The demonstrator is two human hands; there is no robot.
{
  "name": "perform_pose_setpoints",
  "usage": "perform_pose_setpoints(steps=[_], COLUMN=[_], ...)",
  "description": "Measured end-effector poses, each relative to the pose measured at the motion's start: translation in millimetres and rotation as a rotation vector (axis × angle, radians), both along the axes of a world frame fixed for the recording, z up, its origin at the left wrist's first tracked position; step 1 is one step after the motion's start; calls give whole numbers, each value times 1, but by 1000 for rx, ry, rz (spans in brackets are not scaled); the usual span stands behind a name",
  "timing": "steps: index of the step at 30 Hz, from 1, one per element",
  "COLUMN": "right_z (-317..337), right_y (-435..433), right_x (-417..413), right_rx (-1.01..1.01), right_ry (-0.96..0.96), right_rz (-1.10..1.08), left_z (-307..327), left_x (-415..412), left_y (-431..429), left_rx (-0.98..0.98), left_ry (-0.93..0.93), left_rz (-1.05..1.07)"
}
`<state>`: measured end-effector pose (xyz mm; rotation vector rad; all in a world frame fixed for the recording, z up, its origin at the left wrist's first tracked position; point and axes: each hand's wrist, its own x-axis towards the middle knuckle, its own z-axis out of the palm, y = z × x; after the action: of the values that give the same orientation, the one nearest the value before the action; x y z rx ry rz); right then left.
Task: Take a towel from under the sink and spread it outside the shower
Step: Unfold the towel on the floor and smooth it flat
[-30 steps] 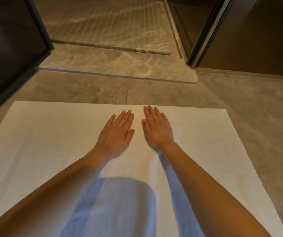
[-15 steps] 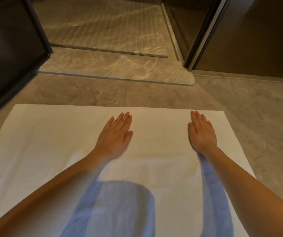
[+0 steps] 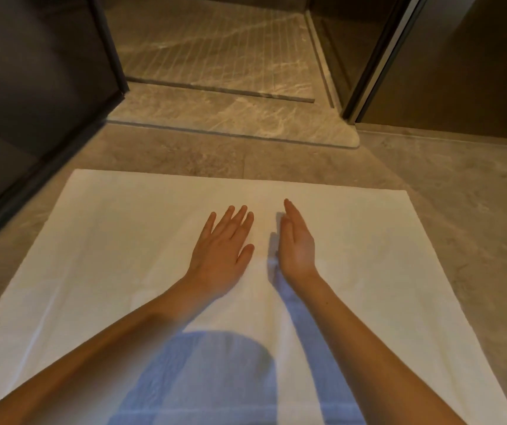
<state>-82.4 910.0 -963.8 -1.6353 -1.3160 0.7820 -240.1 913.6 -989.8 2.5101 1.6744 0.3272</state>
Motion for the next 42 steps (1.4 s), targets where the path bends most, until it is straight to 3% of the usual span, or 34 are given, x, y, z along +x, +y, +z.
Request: perform_pose_setpoints(steps=[2,4,10,12,19,31,37,40,42], right_z=[-6,-12,-29,-31,-36,-28,-16,-1,7], right_y=[-14,-21,-25,-25,-22,-40,-39,-51,-72], right_x=[-23,-37,-32,-25,34,180,173,134,86], right_rx=[-33,-67,-50,-53,-122,-285,-351,-299,-197], right_ry=[26,-67,-771,-880,-911,-887,-891,-726,-655], right_rz=[71,156,386,405,342,45,47,-19,53], left_z=[-5,-8,-9,-10,-13,-9,-2,1,-2], left_x=[-11,-17,-19,-20,-21,-20,-18,-20,-22], left_y=[-18,-25,-27,-26,-25,-26,-27,-40,-65], left_rx=[-71,-122,-102,-102,-107,-122,-168,-146,-131], left_ry=[69,90,121,124,85,78,113,110,114], left_rz=[25,61,36,39,31,23,15,17,-20])
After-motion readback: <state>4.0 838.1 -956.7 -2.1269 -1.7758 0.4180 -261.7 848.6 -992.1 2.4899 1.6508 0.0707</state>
